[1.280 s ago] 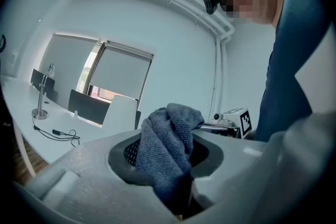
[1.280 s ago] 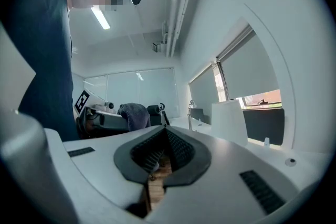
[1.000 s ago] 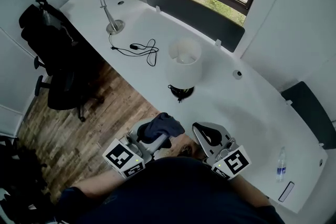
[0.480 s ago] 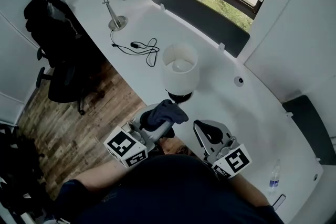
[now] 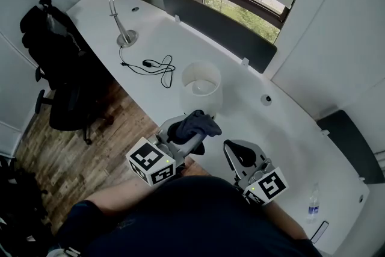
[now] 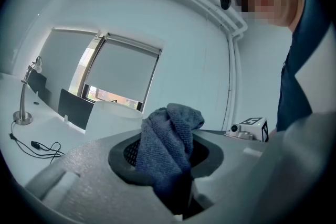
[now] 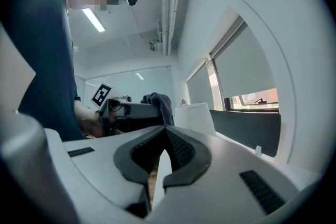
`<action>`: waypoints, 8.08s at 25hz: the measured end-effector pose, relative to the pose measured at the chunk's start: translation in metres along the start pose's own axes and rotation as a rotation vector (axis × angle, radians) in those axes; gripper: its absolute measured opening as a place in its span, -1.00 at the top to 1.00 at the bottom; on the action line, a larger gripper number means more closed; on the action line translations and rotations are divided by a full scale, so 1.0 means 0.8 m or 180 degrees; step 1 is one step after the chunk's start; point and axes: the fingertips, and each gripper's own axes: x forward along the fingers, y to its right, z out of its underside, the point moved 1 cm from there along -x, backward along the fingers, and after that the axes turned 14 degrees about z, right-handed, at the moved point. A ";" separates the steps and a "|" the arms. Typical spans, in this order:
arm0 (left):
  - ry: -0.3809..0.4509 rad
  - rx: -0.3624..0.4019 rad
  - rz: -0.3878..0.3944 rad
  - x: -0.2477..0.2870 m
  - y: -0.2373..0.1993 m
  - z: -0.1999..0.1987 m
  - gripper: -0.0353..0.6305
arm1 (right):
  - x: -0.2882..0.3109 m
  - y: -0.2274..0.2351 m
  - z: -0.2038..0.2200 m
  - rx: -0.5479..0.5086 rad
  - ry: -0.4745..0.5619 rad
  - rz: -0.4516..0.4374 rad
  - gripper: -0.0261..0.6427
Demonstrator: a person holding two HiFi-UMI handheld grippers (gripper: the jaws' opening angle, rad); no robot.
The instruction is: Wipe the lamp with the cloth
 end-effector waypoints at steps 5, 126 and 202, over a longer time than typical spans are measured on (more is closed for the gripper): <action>0.0034 -0.0093 0.0054 0.011 -0.018 -0.013 0.49 | 0.005 0.006 -0.006 -0.0001 0.0016 0.0079 0.89; -0.0386 -0.0222 0.0222 -0.035 -0.207 0.001 0.49 | 0.135 0.013 0.012 0.0160 -0.0269 0.0477 0.89; 0.0011 -0.0369 -0.0269 -0.083 -0.002 0.013 0.49 | 0.030 -0.034 0.007 -0.0184 -0.0088 -0.0352 0.89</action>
